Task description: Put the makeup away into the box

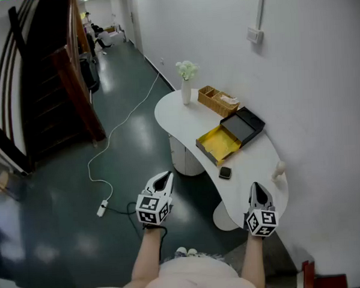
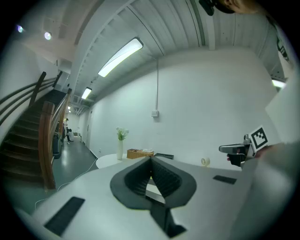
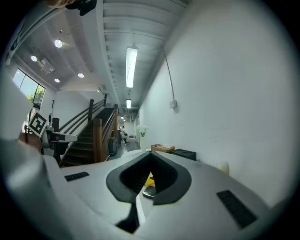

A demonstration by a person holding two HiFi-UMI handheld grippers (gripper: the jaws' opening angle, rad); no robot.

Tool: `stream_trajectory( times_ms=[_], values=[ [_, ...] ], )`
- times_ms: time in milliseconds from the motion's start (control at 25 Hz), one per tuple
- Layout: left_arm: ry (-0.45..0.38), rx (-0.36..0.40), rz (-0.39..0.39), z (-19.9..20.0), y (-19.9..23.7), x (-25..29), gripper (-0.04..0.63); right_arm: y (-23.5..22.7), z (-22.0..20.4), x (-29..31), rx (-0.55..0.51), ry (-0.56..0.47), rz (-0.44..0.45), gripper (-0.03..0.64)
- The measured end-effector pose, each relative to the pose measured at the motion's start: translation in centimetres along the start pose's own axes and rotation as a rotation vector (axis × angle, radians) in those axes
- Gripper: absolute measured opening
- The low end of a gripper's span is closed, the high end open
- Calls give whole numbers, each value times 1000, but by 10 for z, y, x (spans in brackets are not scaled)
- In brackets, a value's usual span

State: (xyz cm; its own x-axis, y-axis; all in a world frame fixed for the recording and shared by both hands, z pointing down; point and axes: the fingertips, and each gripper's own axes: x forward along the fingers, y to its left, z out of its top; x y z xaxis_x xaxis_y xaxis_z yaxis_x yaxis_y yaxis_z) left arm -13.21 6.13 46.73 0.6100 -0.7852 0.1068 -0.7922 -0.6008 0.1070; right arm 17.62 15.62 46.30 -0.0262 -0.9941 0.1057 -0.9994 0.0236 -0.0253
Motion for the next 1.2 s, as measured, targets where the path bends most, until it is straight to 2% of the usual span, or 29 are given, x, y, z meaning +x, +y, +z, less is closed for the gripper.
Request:
stream_trajectory(
  times_ms=[760, 1200],
  values=[
    [21, 4, 15, -9, 5, -9, 26, 9, -4, 1, 10, -10, 17, 15],
    [34, 11, 16, -10, 2, -11, 26, 12, -14, 4, 34, 33, 54, 17]
  ],
)
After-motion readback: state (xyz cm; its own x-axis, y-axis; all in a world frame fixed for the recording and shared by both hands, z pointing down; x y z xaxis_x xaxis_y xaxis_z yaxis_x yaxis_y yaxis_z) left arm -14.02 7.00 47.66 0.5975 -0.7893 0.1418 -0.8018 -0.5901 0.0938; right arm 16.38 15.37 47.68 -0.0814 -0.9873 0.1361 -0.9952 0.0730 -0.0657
